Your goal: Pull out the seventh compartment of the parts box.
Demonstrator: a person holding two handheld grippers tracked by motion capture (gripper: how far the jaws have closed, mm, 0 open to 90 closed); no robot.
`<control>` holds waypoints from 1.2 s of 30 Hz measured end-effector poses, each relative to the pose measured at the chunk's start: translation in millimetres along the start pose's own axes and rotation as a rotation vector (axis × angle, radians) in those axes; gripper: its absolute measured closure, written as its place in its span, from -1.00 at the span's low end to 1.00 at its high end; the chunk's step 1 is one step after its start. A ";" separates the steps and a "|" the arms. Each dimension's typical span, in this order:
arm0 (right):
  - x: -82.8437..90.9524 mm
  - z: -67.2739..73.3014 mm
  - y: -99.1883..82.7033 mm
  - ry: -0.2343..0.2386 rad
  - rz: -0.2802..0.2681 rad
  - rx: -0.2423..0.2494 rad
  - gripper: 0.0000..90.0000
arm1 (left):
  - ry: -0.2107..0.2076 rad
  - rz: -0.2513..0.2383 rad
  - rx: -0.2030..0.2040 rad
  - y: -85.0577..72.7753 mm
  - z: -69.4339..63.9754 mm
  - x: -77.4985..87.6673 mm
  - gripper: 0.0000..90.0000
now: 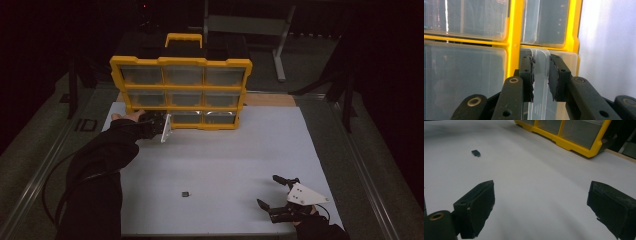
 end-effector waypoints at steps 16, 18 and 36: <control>0.4 -0.2 0.1 -0.006 0.005 -0.001 -0.83 | 0.000 -0.012 -0.002 1.6 -9.9 14.5 0.65; 0.3 -0.1 0.1 -0.006 0.004 0.000 -0.83 | 0.001 -0.014 0.001 2.0 -11.6 16.5 0.65; 0.3 -0.4 0.4 -0.008 0.004 0.002 -0.83 | -0.010 0.003 -0.018 5.4 -18.3 31.3 0.65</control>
Point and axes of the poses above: each handheld gripper's, and its own axes: x roughly backward along the jaws, y roughly out of its top, z roughly to its left, the point moved 6 cm from there along -x, roughly forward along the jaws, and after that the axes turned 6 degrees about y, right-handed, at the moved point
